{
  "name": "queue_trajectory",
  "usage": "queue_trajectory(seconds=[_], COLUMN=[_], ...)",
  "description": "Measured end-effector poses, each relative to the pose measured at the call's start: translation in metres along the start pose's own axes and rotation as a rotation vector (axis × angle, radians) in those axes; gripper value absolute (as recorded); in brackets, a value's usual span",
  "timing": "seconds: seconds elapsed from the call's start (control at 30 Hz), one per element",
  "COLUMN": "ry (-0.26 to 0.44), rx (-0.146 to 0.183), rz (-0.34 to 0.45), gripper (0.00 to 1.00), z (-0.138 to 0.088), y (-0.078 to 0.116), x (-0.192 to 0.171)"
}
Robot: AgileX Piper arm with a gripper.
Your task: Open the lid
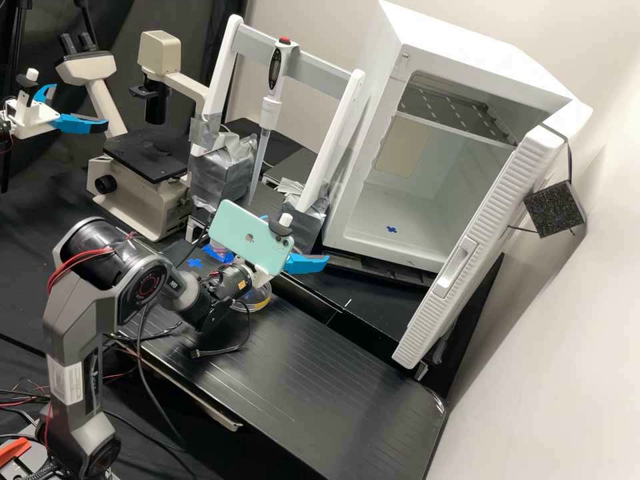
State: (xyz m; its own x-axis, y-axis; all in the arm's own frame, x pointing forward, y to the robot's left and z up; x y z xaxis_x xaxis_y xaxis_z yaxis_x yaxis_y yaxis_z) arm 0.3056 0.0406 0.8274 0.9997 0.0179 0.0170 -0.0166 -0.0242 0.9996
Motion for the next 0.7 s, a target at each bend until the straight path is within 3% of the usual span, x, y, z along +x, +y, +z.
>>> queue_trajectory(seconds=[0.33,0.7], ry=[-0.003,0.106], rx=[-0.003,-0.001], rz=[0.001,0.105], gripper=[1.0,1.0], z=[0.005,0.016], y=[0.0,0.018], x=[-0.01,-0.092])
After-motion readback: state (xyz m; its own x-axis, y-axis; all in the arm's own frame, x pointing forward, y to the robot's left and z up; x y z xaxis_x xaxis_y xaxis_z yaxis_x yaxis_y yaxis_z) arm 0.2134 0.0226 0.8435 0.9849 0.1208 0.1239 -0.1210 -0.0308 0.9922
